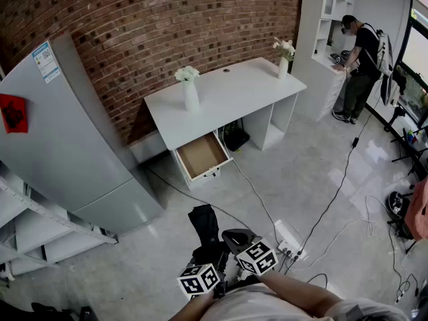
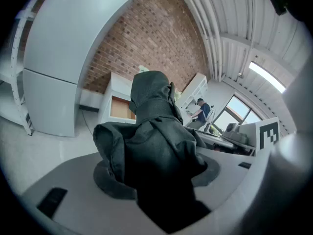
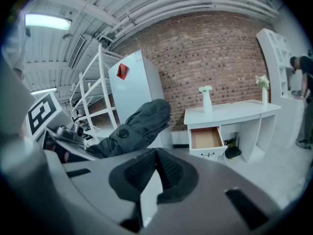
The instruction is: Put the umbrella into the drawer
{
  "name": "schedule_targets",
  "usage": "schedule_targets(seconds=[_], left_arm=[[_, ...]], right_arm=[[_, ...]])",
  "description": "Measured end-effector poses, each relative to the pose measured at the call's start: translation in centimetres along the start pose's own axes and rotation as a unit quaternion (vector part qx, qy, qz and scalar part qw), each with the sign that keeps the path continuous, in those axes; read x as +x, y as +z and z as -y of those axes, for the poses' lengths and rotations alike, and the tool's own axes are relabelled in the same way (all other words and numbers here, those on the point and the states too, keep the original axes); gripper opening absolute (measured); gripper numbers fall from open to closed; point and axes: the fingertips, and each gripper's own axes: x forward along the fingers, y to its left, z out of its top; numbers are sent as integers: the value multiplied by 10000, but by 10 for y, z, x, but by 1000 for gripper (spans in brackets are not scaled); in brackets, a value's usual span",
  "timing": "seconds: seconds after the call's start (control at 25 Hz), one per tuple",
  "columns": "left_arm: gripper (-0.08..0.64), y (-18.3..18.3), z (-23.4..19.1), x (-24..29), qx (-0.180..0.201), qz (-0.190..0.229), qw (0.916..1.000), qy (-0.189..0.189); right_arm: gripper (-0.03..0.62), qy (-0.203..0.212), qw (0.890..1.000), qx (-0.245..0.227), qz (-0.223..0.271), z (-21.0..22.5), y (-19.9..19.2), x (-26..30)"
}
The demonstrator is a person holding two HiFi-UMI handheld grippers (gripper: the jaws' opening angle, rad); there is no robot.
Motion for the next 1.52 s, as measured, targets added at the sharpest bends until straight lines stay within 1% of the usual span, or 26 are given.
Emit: schedule_targets(seconds=[0.4, 0.6, 0.84, 1.52], left_arm=[[261, -3, 0, 3, -51, 6, 9999, 99], [261, -9, 2, 5, -67, -36, 9999, 134], [261, -9, 3, 6, -56, -29, 9998, 173], [261, -16, 10, 12, -135, -31, 9995, 278]], right_arm=[[17, 119, 9999, -24, -43, 1, -4, 0], [17, 31, 9999, 88, 145, 9, -3, -5], [17, -6, 9999, 110, 89, 13, -7, -6], [17, 162, 9997, 156, 4, 20, -16, -10]])
